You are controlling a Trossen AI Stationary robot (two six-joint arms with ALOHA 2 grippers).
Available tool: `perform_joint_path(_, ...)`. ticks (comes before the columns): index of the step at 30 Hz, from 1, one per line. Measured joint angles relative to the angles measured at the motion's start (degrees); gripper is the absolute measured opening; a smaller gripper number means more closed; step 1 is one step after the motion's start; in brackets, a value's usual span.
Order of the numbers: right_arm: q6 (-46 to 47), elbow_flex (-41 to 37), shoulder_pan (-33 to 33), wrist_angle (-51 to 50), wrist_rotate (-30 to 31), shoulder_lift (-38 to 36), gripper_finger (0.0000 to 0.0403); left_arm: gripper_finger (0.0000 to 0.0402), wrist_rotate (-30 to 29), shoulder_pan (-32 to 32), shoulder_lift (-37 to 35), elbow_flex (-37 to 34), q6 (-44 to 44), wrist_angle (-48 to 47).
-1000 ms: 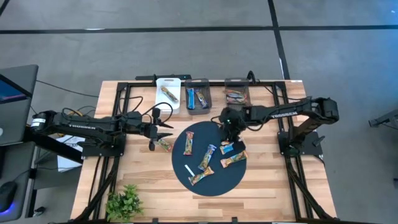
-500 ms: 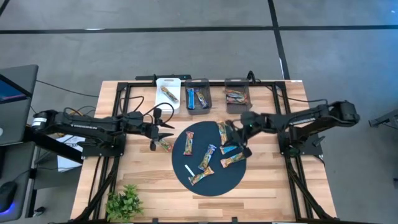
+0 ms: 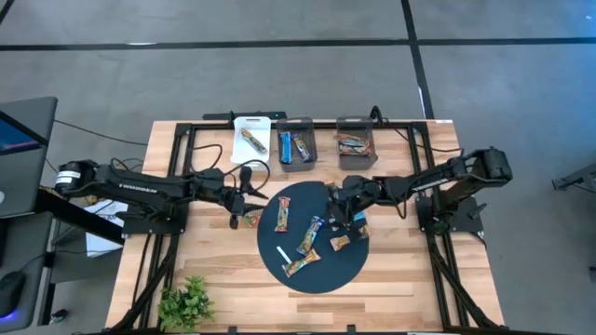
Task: Pick and place Granola Bars by type
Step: Put the orange granola bar into the white bin
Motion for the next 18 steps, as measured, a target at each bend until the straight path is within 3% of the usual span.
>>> perform_joint_path(4, -0.04, 0.66, -0.38, -5.39, 11.02, -2.64, 0.0111, 0.0127, 7.83, -0.15, 5.08, 3.55, 0.01, -0.02)
perform_joint_path(6, -0.12, 0.66, -0.36, -7.69, 16.36, -4.56, 0.0115, 0.0127, 8.90, -0.56, 8.95, 6.30, -0.59, -0.84)
perform_joint_path(11, 1.35, 0.64, -1.13, -15.83, 25.13, -9.05, 0.0116, 0.0127, 5.88, -1.73, 20.48, 14.89, -0.68, -5.86)
perform_joint_path(18, 4.05, -0.98, -2.61, -20.09, 26.10, -13.55, 0.0116, 0.0127, -1.72, -1.95, 32.44, 29.44, 0.28, -25.96)
